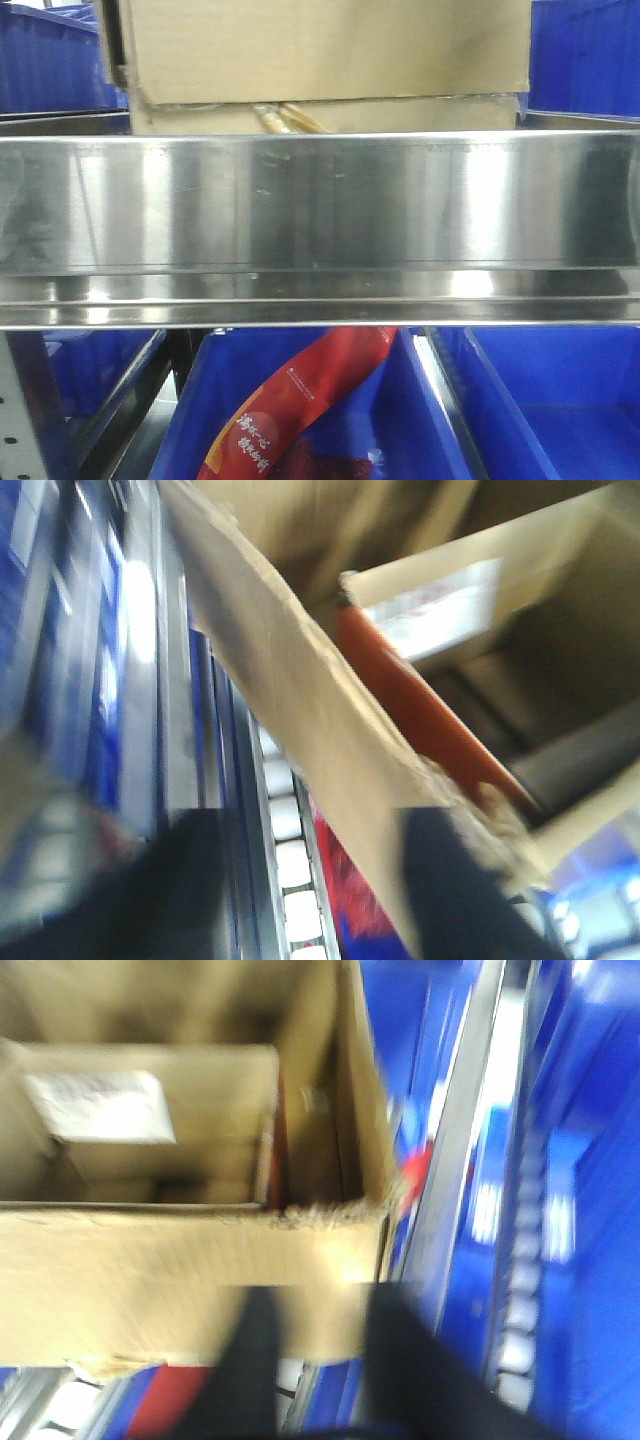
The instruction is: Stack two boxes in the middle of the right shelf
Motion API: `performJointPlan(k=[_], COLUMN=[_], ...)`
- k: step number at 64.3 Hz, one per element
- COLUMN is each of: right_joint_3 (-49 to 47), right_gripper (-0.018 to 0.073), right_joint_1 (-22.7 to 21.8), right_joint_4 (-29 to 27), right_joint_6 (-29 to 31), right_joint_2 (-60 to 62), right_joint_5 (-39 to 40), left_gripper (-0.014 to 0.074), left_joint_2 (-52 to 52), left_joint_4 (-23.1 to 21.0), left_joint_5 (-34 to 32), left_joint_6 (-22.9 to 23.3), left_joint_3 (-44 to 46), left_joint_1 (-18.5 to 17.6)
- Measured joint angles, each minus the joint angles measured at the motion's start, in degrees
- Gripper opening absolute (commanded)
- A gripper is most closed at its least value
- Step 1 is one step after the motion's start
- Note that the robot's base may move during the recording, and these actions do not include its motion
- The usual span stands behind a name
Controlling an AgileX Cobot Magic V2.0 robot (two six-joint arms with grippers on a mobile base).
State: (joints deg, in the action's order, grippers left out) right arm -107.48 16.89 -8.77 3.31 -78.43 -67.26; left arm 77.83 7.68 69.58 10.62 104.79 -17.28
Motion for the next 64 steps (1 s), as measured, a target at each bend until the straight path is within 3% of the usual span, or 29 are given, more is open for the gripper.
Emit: performJointPlan(k=[6, 18, 27, 39, 64], right_joint_3=[0.0, 0.8, 8.1, 27.9, 70.0], right_gripper=[-0.0153, -0.0154, -0.0154, -0.0154, -0.0154], right_joint_1=[0.0, 0.0, 0.0, 0.0, 0.0], right_joint_4=[0.0, 0.0, 0.0, 0.0, 1.8], right_joint_6=[0.9, 2.5, 3.4, 4.6, 4.9], right_joint_2=[2.5, 6.5, 10.6, 18.7, 43.3], right_joint_5=[0.0, -0.4, 3.5, 16.1, 44.3], left_gripper=[-0.0114, -0.0111, -0.0111, -0.0111, -0.0111], left_joint_2=[-3.8, -13.5, -22.0, -32.4, -49.0], left_joint_4=[0.0, 0.1, 0.2, 0.5, 0.6], left_joint_5=[-1.3, -9.5, -18.6, -31.0, -48.7], left_joint_6=[0.0, 0.0, 0.0, 0.0, 0.0], left_joint_3=[-3.3, -16.0, -27.9, -43.1, -67.1], left_joint_1=[0.0, 0.0, 0.0, 0.0, 0.0])
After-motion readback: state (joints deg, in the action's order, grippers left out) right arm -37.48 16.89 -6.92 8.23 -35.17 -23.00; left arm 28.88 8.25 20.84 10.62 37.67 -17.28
